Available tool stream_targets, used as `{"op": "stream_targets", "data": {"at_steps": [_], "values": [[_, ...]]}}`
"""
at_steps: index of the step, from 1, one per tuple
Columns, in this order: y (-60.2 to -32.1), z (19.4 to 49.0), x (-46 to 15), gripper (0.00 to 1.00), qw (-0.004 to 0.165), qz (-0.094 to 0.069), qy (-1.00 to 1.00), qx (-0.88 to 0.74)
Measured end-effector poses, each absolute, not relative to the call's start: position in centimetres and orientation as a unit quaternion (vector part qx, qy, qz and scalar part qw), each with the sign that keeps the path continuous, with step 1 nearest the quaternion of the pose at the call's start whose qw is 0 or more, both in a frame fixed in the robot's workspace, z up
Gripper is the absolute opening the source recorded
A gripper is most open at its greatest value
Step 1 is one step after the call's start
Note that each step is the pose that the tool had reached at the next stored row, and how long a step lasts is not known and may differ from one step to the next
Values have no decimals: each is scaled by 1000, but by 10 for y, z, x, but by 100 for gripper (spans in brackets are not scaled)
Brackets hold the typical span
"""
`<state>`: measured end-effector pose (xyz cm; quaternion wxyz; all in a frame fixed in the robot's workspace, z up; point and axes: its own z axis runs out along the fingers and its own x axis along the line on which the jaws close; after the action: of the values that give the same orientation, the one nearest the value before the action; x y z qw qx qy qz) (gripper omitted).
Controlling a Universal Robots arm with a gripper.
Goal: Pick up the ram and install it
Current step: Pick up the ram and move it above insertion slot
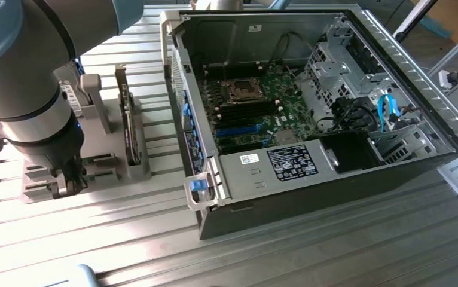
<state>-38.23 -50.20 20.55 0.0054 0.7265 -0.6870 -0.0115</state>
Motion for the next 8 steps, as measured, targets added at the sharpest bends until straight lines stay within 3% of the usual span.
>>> {"op": "stream_targets", "data": {"at_steps": [8], "values": [[-498, 204, -382, 30, 5, -12, -687, 727]]}}
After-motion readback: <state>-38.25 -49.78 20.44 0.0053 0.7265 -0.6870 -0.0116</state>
